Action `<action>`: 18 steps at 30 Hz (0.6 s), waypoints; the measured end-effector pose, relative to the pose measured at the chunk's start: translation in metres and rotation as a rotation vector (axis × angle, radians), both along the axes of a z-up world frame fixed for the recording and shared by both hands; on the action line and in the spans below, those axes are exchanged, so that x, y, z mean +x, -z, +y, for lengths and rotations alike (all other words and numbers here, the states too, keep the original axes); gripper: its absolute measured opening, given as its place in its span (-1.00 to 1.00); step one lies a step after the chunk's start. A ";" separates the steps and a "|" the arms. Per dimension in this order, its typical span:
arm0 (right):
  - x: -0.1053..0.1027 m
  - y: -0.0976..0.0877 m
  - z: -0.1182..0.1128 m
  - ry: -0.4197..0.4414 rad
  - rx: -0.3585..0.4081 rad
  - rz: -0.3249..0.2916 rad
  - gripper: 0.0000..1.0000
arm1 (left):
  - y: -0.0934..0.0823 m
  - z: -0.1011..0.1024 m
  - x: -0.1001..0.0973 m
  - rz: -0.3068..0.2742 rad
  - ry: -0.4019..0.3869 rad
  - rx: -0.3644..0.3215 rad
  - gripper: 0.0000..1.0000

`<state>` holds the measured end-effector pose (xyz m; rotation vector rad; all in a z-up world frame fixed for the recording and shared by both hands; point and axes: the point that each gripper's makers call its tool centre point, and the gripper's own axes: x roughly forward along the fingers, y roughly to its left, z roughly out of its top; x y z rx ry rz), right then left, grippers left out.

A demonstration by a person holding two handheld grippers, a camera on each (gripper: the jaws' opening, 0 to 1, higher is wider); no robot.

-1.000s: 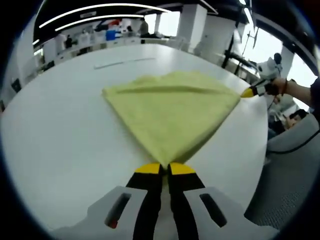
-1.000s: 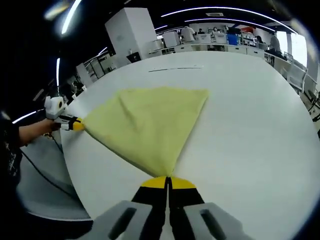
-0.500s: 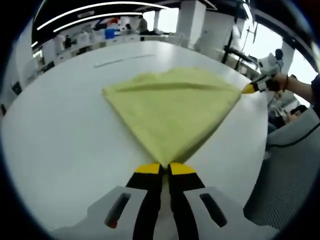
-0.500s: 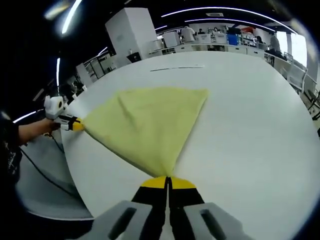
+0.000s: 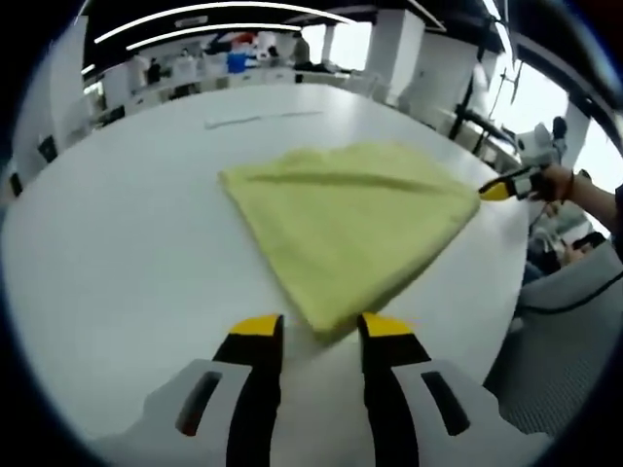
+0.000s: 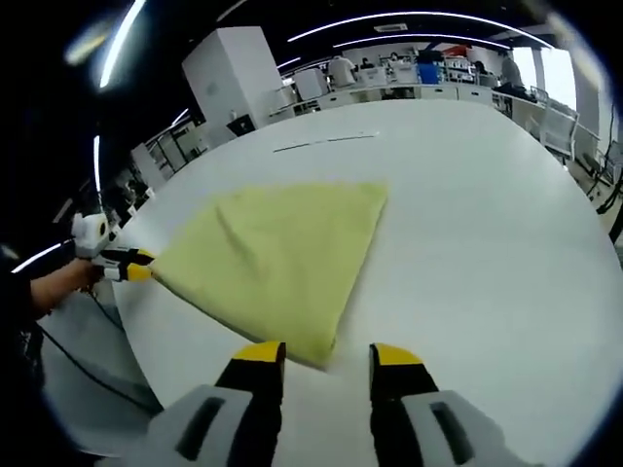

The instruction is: Fold the garment on the visible template until the final outline fits inside the template.

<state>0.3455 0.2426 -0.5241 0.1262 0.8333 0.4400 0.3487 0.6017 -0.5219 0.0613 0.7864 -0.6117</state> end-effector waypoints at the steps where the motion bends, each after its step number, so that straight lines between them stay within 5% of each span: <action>1: 0.002 -0.003 0.001 0.002 0.004 -0.004 -0.21 | -0.003 0.000 0.001 -0.001 -0.007 -0.003 -0.27; 18: 0.006 -0.059 0.034 -0.034 0.027 -0.099 0.76 | -0.058 -0.020 -0.009 -0.069 0.001 -0.103 0.35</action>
